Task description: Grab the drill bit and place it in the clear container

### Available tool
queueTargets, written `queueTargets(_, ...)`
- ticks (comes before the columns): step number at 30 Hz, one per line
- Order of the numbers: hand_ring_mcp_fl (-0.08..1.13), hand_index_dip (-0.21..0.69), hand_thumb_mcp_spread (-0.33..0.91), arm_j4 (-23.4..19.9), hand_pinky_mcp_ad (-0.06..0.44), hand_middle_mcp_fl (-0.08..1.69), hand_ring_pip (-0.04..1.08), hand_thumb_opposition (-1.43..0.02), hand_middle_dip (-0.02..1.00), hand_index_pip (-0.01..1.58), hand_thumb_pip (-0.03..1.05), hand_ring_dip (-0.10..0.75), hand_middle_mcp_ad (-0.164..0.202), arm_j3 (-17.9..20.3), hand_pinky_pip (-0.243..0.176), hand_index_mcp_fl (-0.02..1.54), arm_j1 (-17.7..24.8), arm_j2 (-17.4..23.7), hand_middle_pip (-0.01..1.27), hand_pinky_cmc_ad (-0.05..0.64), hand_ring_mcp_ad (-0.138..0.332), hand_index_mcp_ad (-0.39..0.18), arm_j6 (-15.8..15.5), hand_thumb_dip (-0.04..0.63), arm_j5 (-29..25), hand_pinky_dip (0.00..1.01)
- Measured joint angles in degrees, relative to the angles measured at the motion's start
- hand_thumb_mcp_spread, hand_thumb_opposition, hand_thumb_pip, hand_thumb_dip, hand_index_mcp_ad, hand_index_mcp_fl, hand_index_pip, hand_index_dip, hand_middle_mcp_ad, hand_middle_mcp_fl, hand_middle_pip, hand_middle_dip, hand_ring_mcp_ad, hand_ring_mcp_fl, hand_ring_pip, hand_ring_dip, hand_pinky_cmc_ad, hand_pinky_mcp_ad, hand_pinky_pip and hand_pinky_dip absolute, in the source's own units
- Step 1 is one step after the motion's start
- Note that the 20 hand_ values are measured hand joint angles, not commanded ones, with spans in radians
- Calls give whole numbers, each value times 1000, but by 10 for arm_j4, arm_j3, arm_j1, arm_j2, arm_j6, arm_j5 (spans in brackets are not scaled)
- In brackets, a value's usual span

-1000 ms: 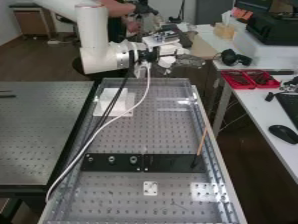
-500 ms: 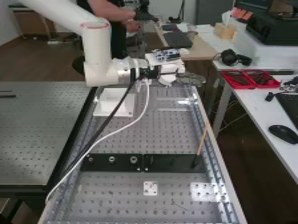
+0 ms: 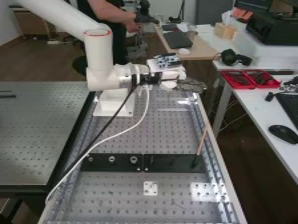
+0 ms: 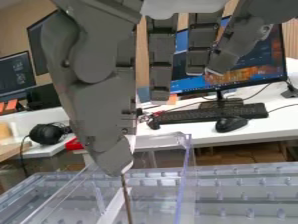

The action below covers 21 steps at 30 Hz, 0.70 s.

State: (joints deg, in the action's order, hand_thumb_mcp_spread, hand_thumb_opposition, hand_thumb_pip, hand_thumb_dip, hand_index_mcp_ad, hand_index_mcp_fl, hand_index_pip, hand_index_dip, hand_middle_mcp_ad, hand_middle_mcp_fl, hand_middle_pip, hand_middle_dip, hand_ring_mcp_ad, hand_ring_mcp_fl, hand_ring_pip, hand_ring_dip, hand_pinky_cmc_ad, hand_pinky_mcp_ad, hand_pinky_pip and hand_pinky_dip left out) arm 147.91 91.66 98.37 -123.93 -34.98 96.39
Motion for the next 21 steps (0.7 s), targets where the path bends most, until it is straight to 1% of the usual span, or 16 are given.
queueTargets(7,175,164,679,-11,157,476,86,-984,220,1004,450,84,66,3,-26,899,1,-2,115,408,173,-131,7,237,-7,195)
queueTargets(10,175,164,679,-1,154,476,86,-1000,220,1004,450,84,66,0,-30,902,1,-3,115,408,173,-131,5,237,-5,195)
queueTargets(12,175,164,649,17,154,456,86,-991,220,1038,459,84,66,-6,-26,860,0,-3,115,408,173,-134,1,237,-2,195)
queueTargets(13,168,178,616,28,154,422,86,-972,220,1063,489,84,66,-9,-26,798,0,-3,112,408,173,-136,-2,237,-1,195)
queueTargets(14,159,159,576,34,154,403,87,-944,220,1056,504,84,66,-11,-30,679,0,-3,113,405,173,-136,-4,237,0,195)
queueTargets(15,141,159,545,42,154,374,87,-913,220,1026,527,84,66,-14,-35,538,-1,-3,108,398,176,-136,-7,237,1,201)
queueTargets(16,119,162,503,50,152,344,89,-881,220,990,552,84,66,-17,-31,410,-2,-2,108,405,173,-136,-10,237,3,213)
queueTargets(18,98,155,471,58,152,300,82,-848,220,937,569,84,66,-19,-45,293,-4,0,108,396,176,-133,-12,237,4,243)
queueTargets(19,79,155,447,61,152,260,87,-831,220,913,597,84,66,-20,-45,225,-5,2,106,400,180,-120,-13,237,5,267)
queueTargets(20,75,155,436,65,152,241,87,-817,220,899,616,84,66,-21,-42,190,-6,4,106,380,182,-119,-13,237,5,281)
queueTargets(21,63,155,429,66,152,239,86,-822,220,885,628,84,63,-22,-59,157,-7,5,105,380,185,-112,-13,237,5,297)
